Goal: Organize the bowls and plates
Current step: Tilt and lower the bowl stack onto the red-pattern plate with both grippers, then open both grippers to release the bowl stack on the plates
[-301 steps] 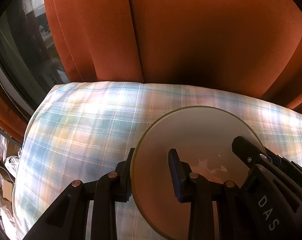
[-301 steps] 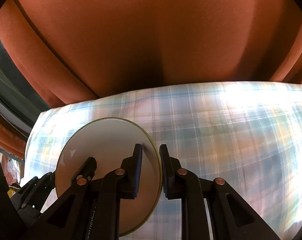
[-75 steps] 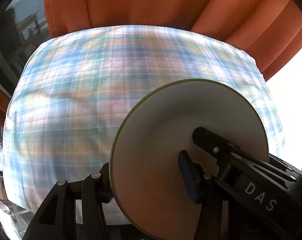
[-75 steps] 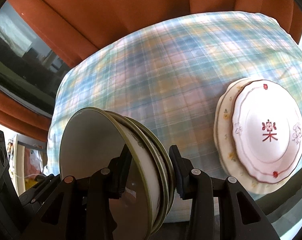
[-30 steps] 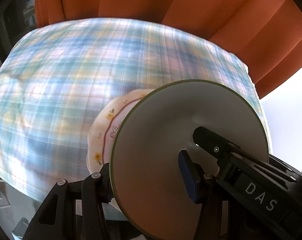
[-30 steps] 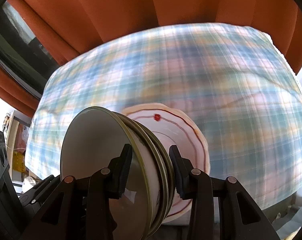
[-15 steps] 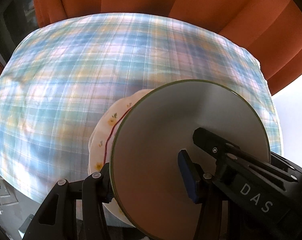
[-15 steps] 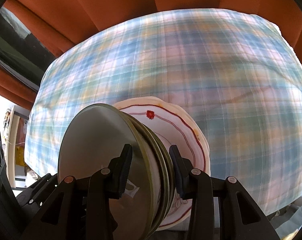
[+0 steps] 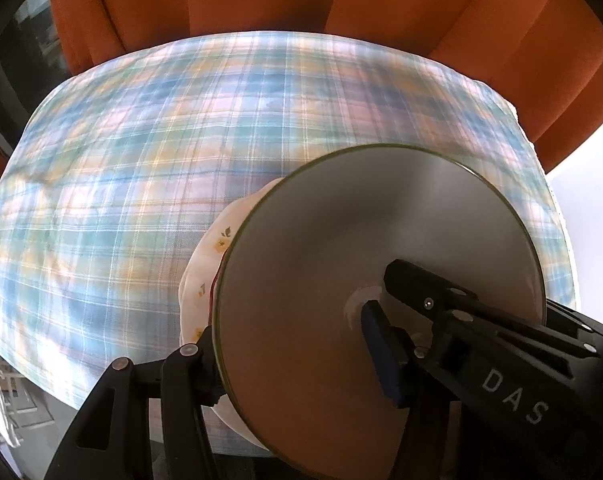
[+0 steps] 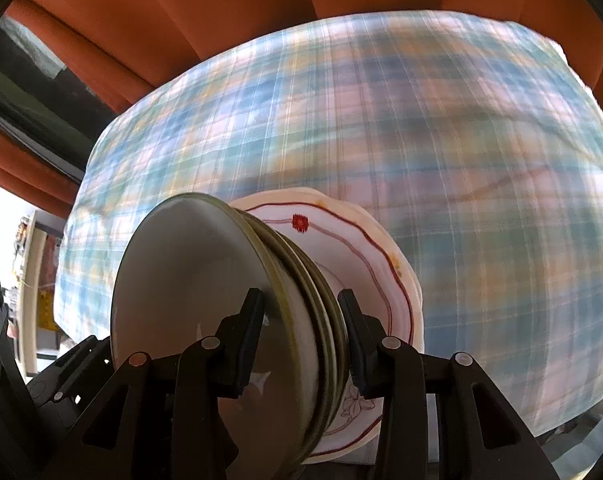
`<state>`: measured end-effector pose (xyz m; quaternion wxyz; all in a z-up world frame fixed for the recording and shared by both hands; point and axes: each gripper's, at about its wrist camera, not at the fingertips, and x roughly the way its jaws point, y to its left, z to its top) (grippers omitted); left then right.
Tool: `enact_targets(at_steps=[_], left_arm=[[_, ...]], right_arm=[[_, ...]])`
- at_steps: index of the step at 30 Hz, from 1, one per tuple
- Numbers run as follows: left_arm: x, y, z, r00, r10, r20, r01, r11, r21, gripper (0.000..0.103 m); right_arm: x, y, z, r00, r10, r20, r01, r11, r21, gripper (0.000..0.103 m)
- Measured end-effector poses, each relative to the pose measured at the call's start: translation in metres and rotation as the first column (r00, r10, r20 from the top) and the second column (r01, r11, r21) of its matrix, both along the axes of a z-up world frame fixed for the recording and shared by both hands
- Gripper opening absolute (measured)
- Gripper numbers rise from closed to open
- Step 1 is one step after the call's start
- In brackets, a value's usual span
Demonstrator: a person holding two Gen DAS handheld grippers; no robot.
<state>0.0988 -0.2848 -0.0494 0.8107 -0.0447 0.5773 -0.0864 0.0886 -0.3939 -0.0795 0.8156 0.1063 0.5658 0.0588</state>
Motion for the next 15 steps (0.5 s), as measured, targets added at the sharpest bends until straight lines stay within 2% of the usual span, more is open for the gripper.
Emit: enact_targets(at_steps=[3, 5, 6, 8, 11, 15], left_arm=[[-0.005, 0.002, 0.004, 1.000, -0.012, 0.019, 0.011, 1.000, 0.013, 0.067], [-0.007, 0.005, 0.009, 0.999, -0.019, 0.039, 0.018, 1.000, 0.015, 0.072], [-0.008, 0.007, 0.011, 0.998, -0.024, 0.052, 0.024, 1.000, 0.014, 0.075], [-0.009, 0.011, 0.016, 0.996, -0.038, 0.086, 0.037, 0.999, 0.009, 0.076], [-0.010, 0.020, 0.029, 0.988, -0.051, 0.145, 0.052, 0.999, -0.001, 0.076], [-0.017, 0.041, 0.048, 0.972, -0.056, 0.227, 0.062, 0.998, -0.021, 0.085]], right_arm=[[-0.005, -0.003, 0.000, 1.000, -0.027, 0.001, 0.027, 1.000, -0.014, 0.051], [-0.010, -0.002, 0.003, 0.999, -0.035, 0.018, 0.036, 0.999, -0.038, 0.063], [-0.012, -0.001, 0.005, 0.999, -0.044, 0.030, 0.046, 0.998, -0.049, 0.066], [-0.017, -0.001, 0.011, 0.996, -0.073, 0.049, 0.077, 0.994, -0.077, 0.072], [-0.024, 0.000, 0.021, 0.989, -0.109, 0.097, 0.118, 0.989, -0.095, 0.072], [-0.034, 0.007, 0.041, 0.969, -0.167, 0.182, 0.191, 0.974, -0.121, 0.072]])
